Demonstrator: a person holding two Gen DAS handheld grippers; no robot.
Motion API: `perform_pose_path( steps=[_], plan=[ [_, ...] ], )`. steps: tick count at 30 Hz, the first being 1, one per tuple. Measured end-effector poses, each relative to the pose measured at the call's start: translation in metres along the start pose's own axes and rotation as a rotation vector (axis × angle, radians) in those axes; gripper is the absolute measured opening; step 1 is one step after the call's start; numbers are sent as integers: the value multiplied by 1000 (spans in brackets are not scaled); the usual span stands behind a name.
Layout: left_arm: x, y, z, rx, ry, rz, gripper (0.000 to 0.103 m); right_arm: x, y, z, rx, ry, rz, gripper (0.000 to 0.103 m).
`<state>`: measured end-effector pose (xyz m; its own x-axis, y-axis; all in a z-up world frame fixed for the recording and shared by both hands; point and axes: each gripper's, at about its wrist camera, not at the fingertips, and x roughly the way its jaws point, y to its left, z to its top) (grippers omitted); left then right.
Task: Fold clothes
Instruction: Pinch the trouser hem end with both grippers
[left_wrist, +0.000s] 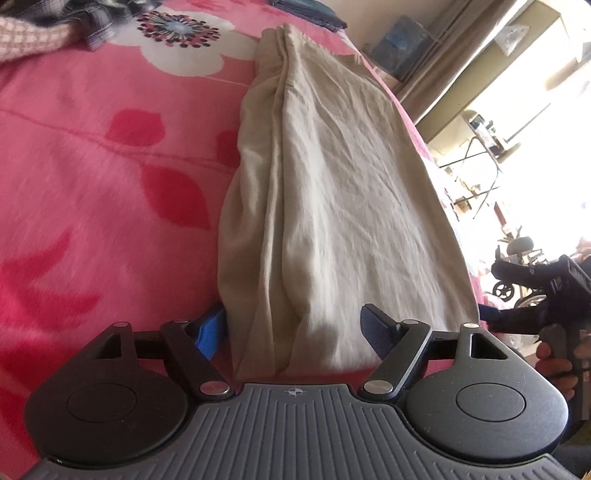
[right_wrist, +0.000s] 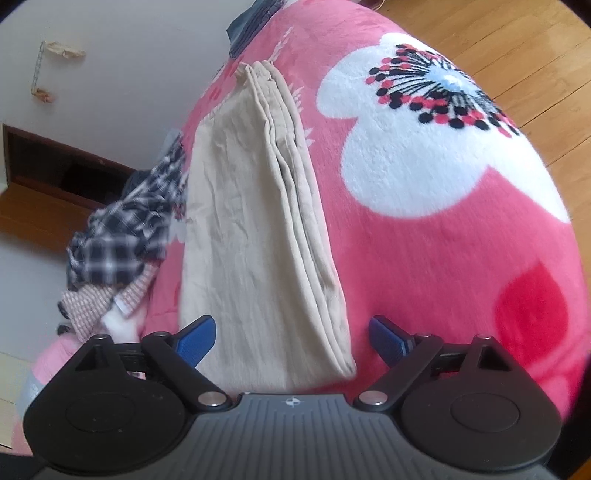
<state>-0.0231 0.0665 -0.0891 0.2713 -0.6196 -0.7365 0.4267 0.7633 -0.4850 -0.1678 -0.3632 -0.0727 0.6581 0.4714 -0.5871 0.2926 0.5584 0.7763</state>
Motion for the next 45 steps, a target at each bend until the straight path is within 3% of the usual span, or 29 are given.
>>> perform_pose_path(
  steps=[3,6,9,17,19,22,26,31,34,38,41,43,45],
  plan=[
    [5,-1,1,-5,-8,-29,76,10,-4,10,25,8,44,92],
    [6,-2,-2,44,38,-95,72,14,-6,14,44,18,72,92],
    [5,-5,-6,99,67,-101,68,11,-7,12,33,58,72,88],
    [19,9,7,-20,86,-176,60,23,-6,12,76,90,113,88],
    [18,13,7,-10,111,-200,57,27,-7,15,84,100,123,87],
    [17,14,7,17,142,-217,53,24,-11,13,89,128,128,77],
    [22,12,8,38,160,-216,52,24,-21,12,138,149,147,74],
    [21,2,6,73,164,-207,44,31,-24,10,165,177,149,44],
    [16,-2,2,96,176,-188,39,35,-24,7,167,200,145,39],
    [23,-14,-1,120,144,-122,32,41,-25,3,172,225,139,34],
    [18,-32,-6,185,106,-81,25,44,-21,0,146,220,124,23],
    [9,-38,-6,208,78,-82,24,41,-16,0,123,201,125,13],
    [-1,-38,-2,190,56,-109,23,38,-10,-1,100,181,130,11]
  ],
)
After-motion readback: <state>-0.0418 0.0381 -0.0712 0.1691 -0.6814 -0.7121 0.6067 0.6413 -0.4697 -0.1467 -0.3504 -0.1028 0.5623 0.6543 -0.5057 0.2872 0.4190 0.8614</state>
